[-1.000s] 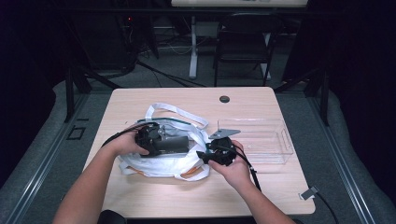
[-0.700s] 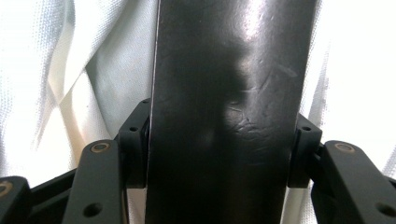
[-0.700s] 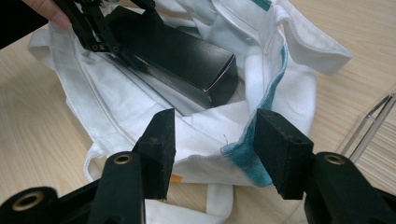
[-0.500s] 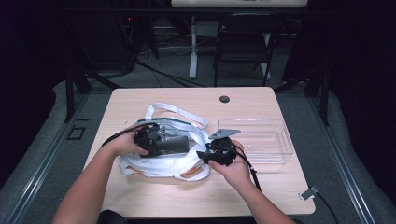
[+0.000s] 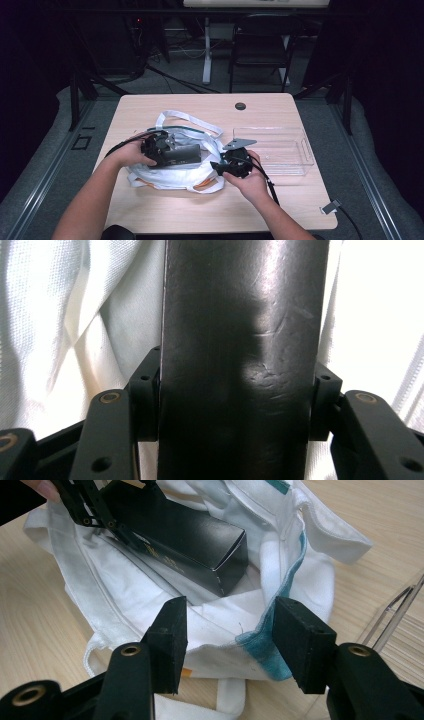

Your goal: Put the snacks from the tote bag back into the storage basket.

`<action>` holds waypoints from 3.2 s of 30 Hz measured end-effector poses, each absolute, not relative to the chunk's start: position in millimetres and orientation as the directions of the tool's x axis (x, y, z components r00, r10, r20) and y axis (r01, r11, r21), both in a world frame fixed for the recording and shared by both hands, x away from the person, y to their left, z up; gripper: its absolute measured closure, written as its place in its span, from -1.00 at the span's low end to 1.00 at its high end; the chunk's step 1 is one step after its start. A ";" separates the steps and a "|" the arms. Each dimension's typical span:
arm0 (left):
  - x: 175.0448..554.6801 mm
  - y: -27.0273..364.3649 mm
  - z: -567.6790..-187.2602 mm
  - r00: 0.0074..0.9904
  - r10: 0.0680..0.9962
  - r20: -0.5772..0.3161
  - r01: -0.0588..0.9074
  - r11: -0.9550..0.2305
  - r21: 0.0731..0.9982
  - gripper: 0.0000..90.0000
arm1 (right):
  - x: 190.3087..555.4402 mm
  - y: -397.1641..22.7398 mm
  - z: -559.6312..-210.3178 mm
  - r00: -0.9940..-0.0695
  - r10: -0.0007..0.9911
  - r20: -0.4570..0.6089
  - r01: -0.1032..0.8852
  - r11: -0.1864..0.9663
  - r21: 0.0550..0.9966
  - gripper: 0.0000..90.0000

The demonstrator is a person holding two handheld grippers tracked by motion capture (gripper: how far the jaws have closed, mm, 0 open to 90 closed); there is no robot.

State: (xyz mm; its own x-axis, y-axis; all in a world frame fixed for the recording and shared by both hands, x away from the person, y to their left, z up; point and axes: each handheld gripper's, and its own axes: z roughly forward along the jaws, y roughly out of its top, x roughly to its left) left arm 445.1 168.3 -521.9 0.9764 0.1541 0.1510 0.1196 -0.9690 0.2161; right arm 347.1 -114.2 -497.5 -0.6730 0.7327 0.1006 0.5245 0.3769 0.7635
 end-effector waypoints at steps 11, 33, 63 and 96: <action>440.0 177.7 -505.6 0.973 0.175 0.151 0.135 -0.960 0.245 -0.04 | 345.7 -112.0 -497.1 -0.673 0.736 0.072 0.505 0.386 0.772 0.09; 428.5 186.3 -468.9 0.972 0.193 0.133 0.153 -0.953 0.262 -0.04 | 352.1 -115.6 -485.1 -0.721 0.689 0.067 0.434 0.374 0.820 0.12; 428.4 136.9 -412.1 0.982 0.117 0.151 0.074 -0.961 0.265 -0.04 | 380.9 -150.7 -450.0 -0.764 0.645 -0.008 0.376 0.456 0.807 -0.20; 439.5 88.1 -412.7 0.988 0.055 0.146 0.018 -0.971 0.240 -0.04 | 400.7 -160.2 -441.5 -0.884 0.442 -0.150 0.244 0.711 0.660 -0.52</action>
